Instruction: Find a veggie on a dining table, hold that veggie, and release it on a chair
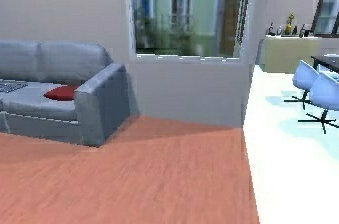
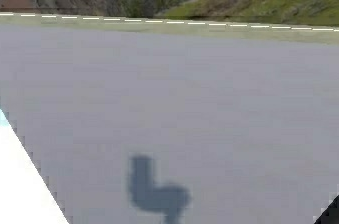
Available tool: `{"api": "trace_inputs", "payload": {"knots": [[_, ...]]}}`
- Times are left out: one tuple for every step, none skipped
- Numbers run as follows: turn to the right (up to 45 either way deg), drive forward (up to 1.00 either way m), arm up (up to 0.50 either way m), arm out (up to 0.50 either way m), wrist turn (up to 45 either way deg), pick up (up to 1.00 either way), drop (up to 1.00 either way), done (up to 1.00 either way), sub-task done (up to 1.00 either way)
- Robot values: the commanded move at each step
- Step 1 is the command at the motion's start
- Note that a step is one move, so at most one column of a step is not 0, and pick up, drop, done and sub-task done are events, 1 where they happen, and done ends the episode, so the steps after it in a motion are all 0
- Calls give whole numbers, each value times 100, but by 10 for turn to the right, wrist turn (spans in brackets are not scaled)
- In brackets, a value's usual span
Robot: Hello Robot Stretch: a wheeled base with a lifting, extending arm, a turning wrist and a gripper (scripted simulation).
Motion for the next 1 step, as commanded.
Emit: {"api": "trace_inputs", "payload": {"knots": [[0, 85, 0, 0, 0, 0, 0, 0, 0]]}}
